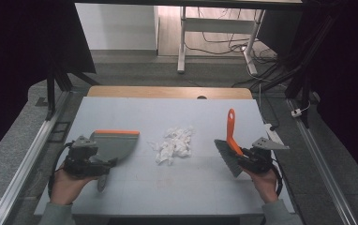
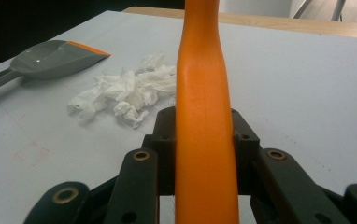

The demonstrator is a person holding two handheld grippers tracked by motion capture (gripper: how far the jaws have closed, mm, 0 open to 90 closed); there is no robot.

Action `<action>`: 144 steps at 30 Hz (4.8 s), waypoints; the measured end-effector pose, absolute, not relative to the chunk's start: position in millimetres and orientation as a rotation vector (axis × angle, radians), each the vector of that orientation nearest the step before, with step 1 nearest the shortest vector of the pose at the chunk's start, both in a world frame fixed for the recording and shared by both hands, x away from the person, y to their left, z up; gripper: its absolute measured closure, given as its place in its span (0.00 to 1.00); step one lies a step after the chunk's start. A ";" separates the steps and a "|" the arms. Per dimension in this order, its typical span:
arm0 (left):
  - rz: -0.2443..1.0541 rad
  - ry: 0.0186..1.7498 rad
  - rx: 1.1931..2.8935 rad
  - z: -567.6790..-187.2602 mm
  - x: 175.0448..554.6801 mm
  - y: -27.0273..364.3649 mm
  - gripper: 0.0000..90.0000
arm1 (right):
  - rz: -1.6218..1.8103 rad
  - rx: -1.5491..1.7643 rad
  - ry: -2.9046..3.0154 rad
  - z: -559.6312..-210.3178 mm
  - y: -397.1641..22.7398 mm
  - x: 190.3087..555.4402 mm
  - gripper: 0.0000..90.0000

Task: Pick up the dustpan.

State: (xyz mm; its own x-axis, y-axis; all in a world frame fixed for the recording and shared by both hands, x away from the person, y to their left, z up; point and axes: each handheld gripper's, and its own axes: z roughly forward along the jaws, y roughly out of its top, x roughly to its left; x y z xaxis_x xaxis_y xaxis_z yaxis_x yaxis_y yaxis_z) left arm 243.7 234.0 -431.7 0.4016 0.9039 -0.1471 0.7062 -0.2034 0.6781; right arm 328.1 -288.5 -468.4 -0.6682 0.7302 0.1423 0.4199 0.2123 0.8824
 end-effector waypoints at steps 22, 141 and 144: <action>0.138 1.529 1.952 -477.7 245.1 236.0 0.12 | 1.425 1.069 2.218 -470.1 -283.3 326.9 0.78; 0.290 1.367 1.869 -505.1 280.5 281.8 0.68 | 1.420 1.072 2.156 -461.4 -274.3 333.3 0.78; 0.292 1.326 1.868 -500.9 277.2 285.0 0.68 | 1.435 1.063 2.151 -458.6 -272.3 332.1 0.78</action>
